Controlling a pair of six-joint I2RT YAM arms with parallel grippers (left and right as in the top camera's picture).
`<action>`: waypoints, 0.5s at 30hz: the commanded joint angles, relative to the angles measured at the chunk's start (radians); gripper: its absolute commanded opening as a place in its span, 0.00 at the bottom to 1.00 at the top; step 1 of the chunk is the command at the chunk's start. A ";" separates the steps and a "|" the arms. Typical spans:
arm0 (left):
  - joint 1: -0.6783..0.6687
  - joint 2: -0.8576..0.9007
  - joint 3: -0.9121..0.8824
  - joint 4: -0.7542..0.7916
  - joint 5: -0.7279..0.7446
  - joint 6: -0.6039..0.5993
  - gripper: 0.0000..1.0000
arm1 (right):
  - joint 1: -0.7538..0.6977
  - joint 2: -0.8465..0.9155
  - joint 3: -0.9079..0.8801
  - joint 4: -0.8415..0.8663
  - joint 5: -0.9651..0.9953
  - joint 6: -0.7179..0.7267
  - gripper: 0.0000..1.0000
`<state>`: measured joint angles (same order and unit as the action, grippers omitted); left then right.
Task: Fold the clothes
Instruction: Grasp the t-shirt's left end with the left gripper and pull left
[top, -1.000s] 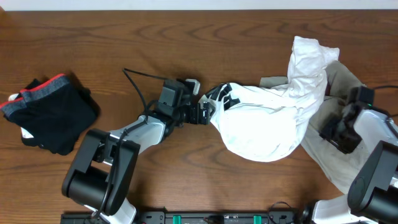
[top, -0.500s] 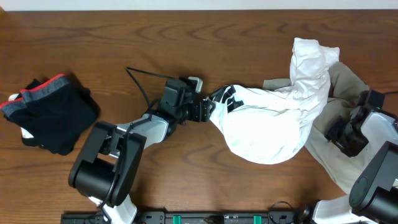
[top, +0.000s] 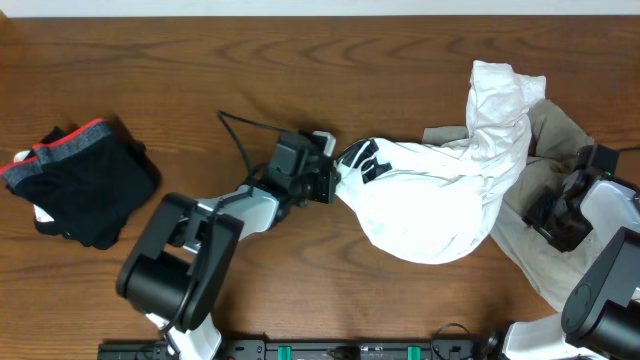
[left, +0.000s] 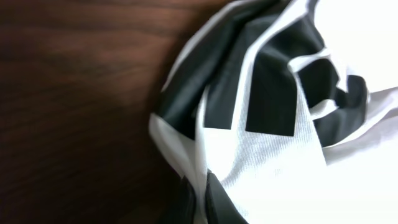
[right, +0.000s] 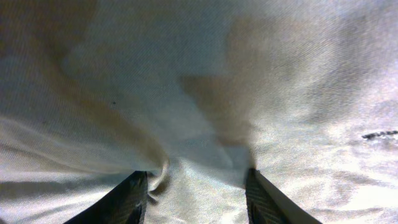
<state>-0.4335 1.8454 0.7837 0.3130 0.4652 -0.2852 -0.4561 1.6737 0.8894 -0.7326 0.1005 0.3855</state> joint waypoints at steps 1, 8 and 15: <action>0.076 -0.117 0.002 -0.005 -0.005 -0.001 0.06 | -0.017 0.004 -0.004 -0.001 0.027 -0.007 0.49; 0.352 -0.392 0.019 -0.085 -0.005 -0.006 0.06 | -0.162 0.004 -0.004 0.000 0.032 0.030 0.49; 0.416 -0.431 0.019 -0.223 -0.002 -0.016 0.06 | -0.322 0.004 -0.004 0.003 -0.078 0.030 0.50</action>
<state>-0.0055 1.4010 0.7963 0.1207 0.4637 -0.2939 -0.7380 1.6737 0.8890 -0.7322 0.0704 0.4015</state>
